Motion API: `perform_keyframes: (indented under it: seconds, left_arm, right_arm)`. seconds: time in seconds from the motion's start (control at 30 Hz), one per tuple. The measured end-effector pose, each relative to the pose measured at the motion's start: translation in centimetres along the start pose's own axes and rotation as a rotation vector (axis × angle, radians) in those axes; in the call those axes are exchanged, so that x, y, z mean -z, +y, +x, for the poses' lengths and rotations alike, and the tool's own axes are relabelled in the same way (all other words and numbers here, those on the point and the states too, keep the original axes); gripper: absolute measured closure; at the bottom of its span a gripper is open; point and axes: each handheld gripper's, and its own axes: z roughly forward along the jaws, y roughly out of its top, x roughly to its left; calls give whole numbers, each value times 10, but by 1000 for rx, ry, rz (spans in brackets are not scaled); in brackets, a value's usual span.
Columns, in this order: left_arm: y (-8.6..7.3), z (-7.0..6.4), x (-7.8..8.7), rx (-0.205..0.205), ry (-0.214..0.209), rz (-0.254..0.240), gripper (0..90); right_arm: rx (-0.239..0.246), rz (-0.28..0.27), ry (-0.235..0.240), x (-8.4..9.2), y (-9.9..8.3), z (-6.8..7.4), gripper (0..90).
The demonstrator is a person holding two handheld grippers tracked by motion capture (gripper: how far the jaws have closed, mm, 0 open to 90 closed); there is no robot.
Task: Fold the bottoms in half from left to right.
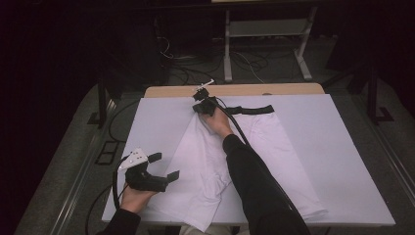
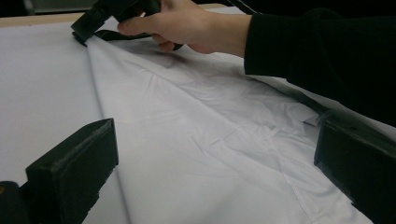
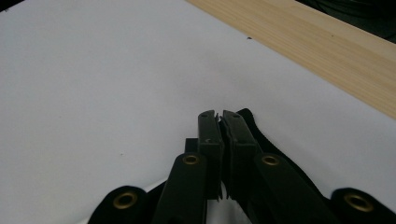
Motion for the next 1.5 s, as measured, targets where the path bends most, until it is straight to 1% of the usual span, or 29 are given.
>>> perform_keyframes:
  seconds: [0.1,0.23,0.3,0.37,0.43,0.57,0.6,0.73,0.87,0.9,1.03,1.23,1.4,1.5]
  left_arm:
    - [-1,2,3,24,0,5,0]
    - [1,0,6,11,1,39,0]
    - [1,-2,8,8,-2,49,0]
    - [-1,-2,11,4,-6,68,0]
    - [-3,-2,13,13,-15,84,0]
    - [-6,-1,16,17,-25,114,0]
    - [-6,0,18,21,-26,122,0]
    - [-9,1,23,37,-38,156,0]
    - [-14,3,27,43,-44,189,0]
    - [-16,3,29,41,-42,195,0]
    - [-19,5,35,43,-37,204,0]
    - [-23,6,41,50,-33,224,0]
    - [-26,6,46,42,-38,251,0]
    - [-28,5,49,48,-40,270,0]
  right_arm:
    - [-4,-1,13,2,1,1,854]
    - [-6,-11,34,5,0,0,856]
    - [-20,-17,46,6,-2,-1,856]
    - [-20,-28,52,8,-3,-2,856]
    - [-30,-39,58,10,-4,-2,856]
    - [-33,-62,70,17,-5,-3,856]
    - [-26,-66,71,18,-6,-3,856]
    - [-28,-83,73,23,-7,-3,856]
    - [-23,-91,73,28,-8,-4,856]
    - [-29,-90,76,29,-8,-4,856]
    - [-26,-96,73,31,-8,-5,856]
    - [-35,-97,77,32,-9,-5,856]
    - [-30,-101,79,34,-9,-6,856]
    - [-31,-104,79,35,-9,-6,856]
